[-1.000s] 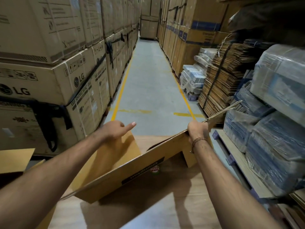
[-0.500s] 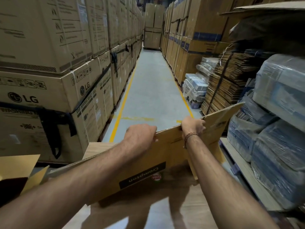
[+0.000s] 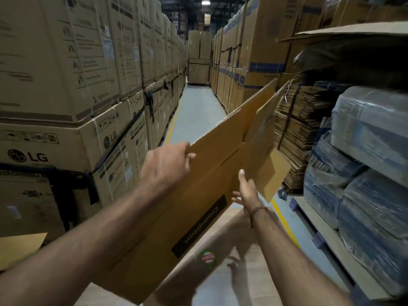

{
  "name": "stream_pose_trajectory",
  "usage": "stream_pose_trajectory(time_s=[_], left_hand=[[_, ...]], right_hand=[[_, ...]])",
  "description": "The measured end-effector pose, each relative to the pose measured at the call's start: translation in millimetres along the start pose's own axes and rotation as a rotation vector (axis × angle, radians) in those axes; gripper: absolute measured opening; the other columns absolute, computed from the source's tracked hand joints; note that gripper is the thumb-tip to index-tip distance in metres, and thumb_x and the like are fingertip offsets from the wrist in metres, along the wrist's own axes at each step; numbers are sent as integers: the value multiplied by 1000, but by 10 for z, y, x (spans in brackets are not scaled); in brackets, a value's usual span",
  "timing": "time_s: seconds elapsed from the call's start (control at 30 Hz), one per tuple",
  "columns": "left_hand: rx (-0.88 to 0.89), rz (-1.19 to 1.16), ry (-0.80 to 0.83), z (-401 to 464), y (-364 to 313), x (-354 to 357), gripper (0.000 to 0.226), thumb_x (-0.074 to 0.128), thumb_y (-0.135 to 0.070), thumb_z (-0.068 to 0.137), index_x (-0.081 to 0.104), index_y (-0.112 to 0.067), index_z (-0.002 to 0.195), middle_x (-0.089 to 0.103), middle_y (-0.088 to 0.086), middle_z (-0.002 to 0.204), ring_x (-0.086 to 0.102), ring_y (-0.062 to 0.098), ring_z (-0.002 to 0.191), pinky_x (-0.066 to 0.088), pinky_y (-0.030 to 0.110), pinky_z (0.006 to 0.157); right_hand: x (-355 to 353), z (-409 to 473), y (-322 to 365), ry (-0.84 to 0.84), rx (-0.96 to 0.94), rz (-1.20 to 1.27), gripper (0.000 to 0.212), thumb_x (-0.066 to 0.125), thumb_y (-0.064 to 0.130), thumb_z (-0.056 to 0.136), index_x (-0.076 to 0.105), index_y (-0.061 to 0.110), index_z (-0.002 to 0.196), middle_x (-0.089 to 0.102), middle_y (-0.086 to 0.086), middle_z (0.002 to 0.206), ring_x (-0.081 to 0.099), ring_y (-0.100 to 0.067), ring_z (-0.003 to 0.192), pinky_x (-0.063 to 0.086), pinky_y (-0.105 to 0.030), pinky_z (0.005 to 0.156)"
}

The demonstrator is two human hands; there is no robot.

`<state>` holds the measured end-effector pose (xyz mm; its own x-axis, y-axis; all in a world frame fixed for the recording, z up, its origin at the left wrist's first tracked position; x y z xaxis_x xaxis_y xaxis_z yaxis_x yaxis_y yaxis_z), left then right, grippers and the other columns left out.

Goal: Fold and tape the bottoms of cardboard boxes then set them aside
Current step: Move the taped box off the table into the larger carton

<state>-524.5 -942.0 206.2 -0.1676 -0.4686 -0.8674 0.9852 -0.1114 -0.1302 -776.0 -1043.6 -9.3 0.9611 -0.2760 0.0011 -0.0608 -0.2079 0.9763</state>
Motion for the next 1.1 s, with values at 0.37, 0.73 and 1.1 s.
stream_pose_trajectory(time_s=[0.37, 0.73, 1.1], left_hand=[[-141, -504, -105, 522, 515, -1046, 30, 61, -52, 101, 73, -24, 104, 74, -1, 96, 71, 22, 91, 60, 49, 85], [-422, -658, -92, 249, 1454, -637, 31, 62, -41, 103, 74, -12, 104, 75, 6, 93, 73, 30, 87, 60, 50, 85], [-625, -453, 1, -389, 2424, 663, 34, 63, -47, 97, 70, -13, 98, 73, 9, 91, 69, 36, 89, 57, 44, 79]], right_hand=[[12, -32, -639, 110, 267, 229, 114, 40, 100, 70, 36, 29, 159, 50, -16, 152, 48, -41, 138, 43, -62, 111], [159, 34, -534, 376, 186, 504, 75, 87, 52, 78, 67, 9, 136, 63, -19, 141, 60, -38, 131, 45, -60, 112], [-126, -165, -624, -44, -77, 31, 17, 81, 22, 91, 74, 9, 99, 76, -2, 96, 71, -14, 82, 57, -17, 59]])
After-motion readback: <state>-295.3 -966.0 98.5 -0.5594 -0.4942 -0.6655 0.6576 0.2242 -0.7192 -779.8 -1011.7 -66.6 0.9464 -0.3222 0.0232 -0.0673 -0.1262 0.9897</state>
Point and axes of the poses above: each hand's wrist, its own z-axis towards the middle knuckle, its own x-axis out of the palm, y = z × x, the point moved 10 cm from there along z, towards the middle knuckle
